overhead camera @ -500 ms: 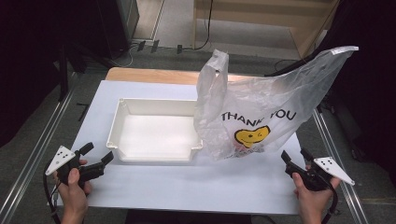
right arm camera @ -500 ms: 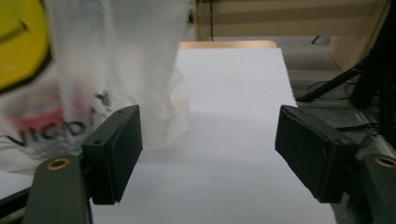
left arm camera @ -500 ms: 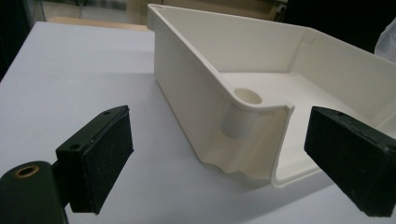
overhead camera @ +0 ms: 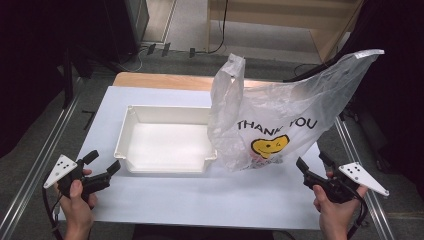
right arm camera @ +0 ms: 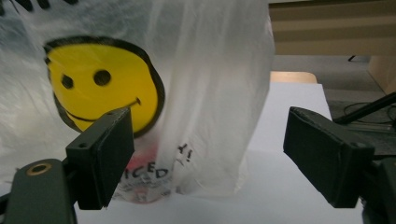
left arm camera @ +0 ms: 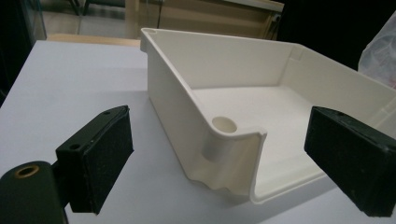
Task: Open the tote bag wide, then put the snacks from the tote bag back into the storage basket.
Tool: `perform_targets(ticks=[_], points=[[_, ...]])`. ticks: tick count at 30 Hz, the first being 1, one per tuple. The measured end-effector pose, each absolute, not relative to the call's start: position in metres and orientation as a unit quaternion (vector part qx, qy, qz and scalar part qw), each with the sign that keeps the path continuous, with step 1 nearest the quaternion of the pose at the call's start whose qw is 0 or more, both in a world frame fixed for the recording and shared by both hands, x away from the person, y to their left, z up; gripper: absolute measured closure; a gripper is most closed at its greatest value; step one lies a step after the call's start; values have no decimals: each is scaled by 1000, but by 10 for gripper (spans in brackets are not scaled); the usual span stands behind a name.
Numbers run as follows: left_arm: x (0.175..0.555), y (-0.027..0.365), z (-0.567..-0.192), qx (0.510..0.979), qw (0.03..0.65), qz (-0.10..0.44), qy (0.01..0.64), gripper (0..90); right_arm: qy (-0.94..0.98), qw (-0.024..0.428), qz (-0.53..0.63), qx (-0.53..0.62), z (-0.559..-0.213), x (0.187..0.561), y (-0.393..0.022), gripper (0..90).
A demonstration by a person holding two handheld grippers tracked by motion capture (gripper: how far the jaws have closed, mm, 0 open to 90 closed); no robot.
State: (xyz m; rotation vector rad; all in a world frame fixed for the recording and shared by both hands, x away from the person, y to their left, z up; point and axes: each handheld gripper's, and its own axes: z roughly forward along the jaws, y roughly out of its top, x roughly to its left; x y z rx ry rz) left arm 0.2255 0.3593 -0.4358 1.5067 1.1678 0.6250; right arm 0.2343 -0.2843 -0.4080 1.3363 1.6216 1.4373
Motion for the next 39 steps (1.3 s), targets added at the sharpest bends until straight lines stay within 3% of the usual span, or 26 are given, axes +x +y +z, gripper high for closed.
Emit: perform_targets(ticks=[14,27,31,39], points=[[215,353,-417,640,546,255,477,83,591,299,560,498,-372,246,-278,184],[215,329,-389,652,566,237,446,83,577,294,571,504,-354,264,-267,272],[219,318,-381,657,567,233,438,83,584,290,573,496,-354,267,-263,340],[226,289,-369,669,576,222,414,83,590,271,586,485,-352,272,-261,570]])
